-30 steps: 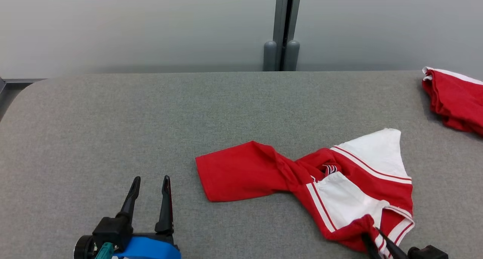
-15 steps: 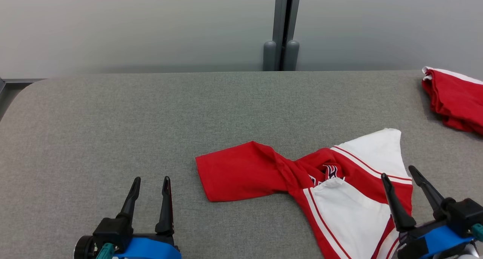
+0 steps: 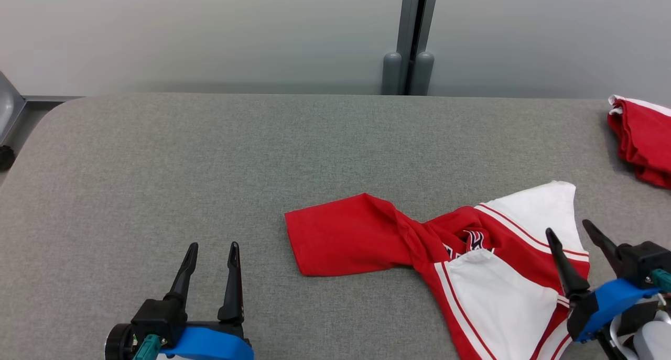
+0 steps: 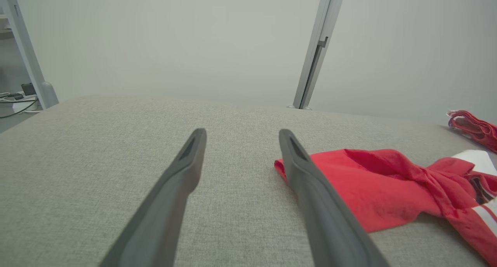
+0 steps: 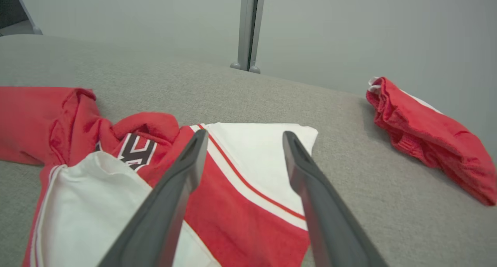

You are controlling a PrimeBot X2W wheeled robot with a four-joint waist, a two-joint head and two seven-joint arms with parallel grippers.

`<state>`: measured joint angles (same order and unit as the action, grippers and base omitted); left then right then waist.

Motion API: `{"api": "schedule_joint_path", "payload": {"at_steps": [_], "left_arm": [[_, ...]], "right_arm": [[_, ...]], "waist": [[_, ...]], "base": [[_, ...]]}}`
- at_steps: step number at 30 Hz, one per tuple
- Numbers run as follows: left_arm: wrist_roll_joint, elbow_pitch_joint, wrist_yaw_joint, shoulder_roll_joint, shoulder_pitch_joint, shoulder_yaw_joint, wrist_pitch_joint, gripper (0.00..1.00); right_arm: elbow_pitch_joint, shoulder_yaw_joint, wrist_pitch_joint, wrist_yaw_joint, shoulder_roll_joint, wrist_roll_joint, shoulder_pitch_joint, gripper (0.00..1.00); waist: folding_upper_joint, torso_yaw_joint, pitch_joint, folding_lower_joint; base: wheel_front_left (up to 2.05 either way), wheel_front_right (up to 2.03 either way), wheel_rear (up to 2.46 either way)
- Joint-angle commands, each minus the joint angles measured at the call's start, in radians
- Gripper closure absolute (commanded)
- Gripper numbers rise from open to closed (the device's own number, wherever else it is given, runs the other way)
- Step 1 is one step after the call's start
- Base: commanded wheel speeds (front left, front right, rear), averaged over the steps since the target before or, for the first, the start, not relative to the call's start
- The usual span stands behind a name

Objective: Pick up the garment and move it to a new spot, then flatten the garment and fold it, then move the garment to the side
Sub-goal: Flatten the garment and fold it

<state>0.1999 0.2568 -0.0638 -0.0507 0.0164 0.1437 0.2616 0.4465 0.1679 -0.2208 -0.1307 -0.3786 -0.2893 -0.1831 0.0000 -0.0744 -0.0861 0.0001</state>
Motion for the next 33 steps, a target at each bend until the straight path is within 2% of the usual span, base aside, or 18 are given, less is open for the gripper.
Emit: {"api": "schedule_joint_path", "payload": {"at_steps": [1,13,22,23,24,25,33], "left_arm": [[-0.006,-0.002,-0.004,0.001,0.006,0.000,0.005,0.00],[-0.006,-0.002,-0.008,0.001,0.029,0.009,0.005,0.00],[0.001,-0.002,-0.001,0.001,0.031,0.014,0.005,0.00],[0.003,-0.001,0.000,0.001,0.033,0.015,0.005,0.00],[0.005,-0.001,0.000,0.001,0.035,0.015,0.005,0.00],[0.006,0.000,0.001,0.001,0.038,0.016,0.005,0.00],[0.008,0.004,-0.003,0.000,0.062,0.029,0.005,0.00]], "right_arm": [[0.038,-0.015,0.013,0.000,-0.008,0.012,-0.035,0.00],[0.337,-0.064,0.128,0.000,-0.011,0.022,-0.153,0.00],[0.465,-0.007,0.177,-0.001,0.029,-0.034,-0.155,0.00],[0.464,0.004,0.170,-0.001,0.030,-0.038,-0.159,0.53],[0.463,0.014,0.163,-0.001,0.028,-0.046,-0.164,0.84],[0.460,0.021,0.154,-0.001,0.026,-0.053,-0.171,1.00],[0.423,0.061,0.080,0.000,-0.038,-0.062,-0.298,1.00]], "waist": [[0.0000,-0.004,-0.004,-0.0001],[0.0000,-0.027,-0.035,-0.0001],[0.0000,-0.031,-0.048,-0.0001],[0.0000,-0.031,-0.049,-0.0001],[0.0000,-0.031,-0.050,-0.0001],[0.0000,-0.032,-0.051,-0.0001],[0.0000,-0.067,-0.072,-0.0001]], "base": [[0.00,0.00,0.00],[0.00,0.00,0.00],[0.00,0.00,0.00],[0.00,0.00,0.00],[0.00,0.00,0.00],[0.00,0.00,0.00],[0.00,0.00,0.00]]}}
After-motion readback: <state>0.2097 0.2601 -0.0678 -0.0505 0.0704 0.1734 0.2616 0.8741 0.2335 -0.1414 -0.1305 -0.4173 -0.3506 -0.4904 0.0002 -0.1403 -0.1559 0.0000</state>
